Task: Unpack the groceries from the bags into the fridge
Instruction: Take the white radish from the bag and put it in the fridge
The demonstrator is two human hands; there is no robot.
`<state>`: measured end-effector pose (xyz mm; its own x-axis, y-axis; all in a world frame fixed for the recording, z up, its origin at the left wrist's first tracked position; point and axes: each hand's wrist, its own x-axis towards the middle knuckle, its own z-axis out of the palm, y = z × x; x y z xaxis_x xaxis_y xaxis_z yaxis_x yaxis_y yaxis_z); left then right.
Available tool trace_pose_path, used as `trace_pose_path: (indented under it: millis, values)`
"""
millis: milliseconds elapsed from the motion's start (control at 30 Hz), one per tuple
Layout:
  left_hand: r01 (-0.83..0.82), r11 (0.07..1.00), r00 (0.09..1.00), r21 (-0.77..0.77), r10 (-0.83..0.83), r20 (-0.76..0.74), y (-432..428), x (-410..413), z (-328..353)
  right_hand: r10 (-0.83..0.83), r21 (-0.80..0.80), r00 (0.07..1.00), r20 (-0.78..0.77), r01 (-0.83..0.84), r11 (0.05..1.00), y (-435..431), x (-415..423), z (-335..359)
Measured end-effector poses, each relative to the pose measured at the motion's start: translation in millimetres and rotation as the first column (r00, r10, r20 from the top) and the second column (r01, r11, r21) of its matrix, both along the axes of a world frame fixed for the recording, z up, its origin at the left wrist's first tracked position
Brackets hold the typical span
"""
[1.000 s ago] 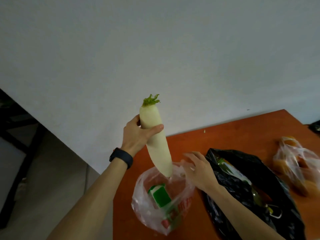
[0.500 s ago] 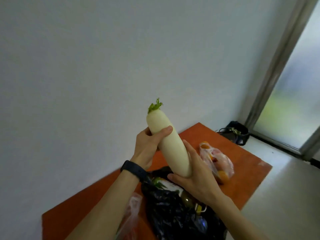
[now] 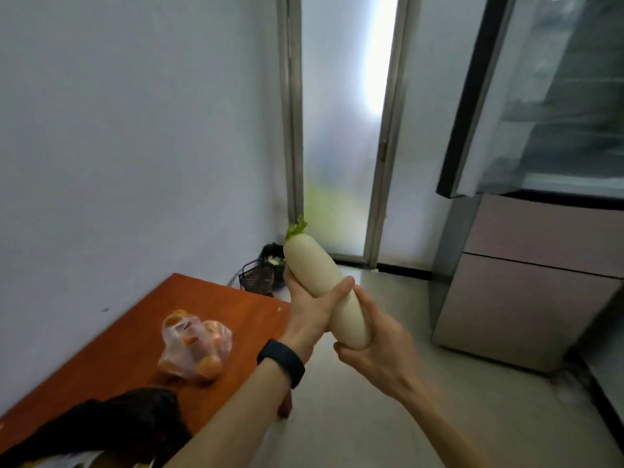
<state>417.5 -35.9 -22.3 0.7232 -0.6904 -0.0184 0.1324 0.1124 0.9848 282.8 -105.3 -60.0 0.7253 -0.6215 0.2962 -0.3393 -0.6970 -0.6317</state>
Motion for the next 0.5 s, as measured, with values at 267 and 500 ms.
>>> trace_pose_path:
  millis: [267,500]
  values:
    - [0.152,0.988,0.988,-0.026,-0.151,0.037,-171.2,-83.2,4.1,-0.221,-0.066,0.975,-0.008,0.220,0.973,-135.2,-109.5,-4.1]
    - [0.281,0.959,0.959,-0.036,-0.282,-0.004,-314.3,-115.6,17.2,-0.437,-0.078,0.896,0.078,0.443,0.893,-244.6,-159.5,-7.6]
